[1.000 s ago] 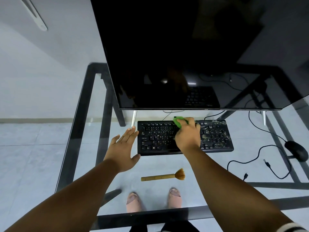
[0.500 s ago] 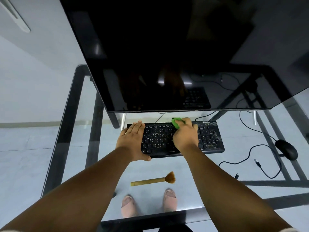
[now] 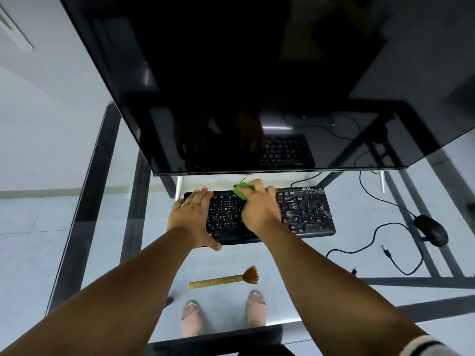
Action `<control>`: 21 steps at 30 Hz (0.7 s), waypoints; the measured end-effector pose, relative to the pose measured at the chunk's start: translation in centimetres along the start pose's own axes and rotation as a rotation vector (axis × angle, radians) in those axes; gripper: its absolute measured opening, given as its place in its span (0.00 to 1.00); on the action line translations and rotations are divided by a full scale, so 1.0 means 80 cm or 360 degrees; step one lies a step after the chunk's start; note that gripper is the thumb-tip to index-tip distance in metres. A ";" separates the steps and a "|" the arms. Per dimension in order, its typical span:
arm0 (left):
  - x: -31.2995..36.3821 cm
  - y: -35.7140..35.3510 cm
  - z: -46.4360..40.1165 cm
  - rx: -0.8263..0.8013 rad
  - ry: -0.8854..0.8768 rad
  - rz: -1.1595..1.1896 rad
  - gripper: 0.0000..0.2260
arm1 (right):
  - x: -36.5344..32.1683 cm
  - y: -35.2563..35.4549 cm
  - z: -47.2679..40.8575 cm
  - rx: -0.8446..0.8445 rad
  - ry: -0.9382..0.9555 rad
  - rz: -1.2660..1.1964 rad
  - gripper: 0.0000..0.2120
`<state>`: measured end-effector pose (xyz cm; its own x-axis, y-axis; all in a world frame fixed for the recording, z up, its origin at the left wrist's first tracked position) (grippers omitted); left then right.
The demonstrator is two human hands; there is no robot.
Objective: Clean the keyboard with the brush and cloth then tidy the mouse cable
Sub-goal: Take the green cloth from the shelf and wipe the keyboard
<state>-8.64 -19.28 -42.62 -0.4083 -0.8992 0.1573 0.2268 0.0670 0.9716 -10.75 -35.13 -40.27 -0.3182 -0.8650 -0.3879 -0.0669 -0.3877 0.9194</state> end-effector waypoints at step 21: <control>-0.019 0.002 0.007 -0.0014 0.0110 -0.0059 0.64 | -0.035 -0.016 0.014 -0.0090 0.0218 0.0125 0.37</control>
<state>-8.49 -17.63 -42.57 -0.3548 -0.9286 0.1086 0.2208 0.0297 0.9749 -10.83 -31.86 -40.27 -0.1884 -0.9271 -0.3241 0.0074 -0.3313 0.9435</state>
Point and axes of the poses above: each hand's wrist, its own z-axis away from the middle knuckle, its own y-axis out of the back of the hand, x = y × z, the point moved 9 cm from there along -z, towards the middle knuckle, and after that the axes turned 12 degrees about x, right-handed, at the moved point
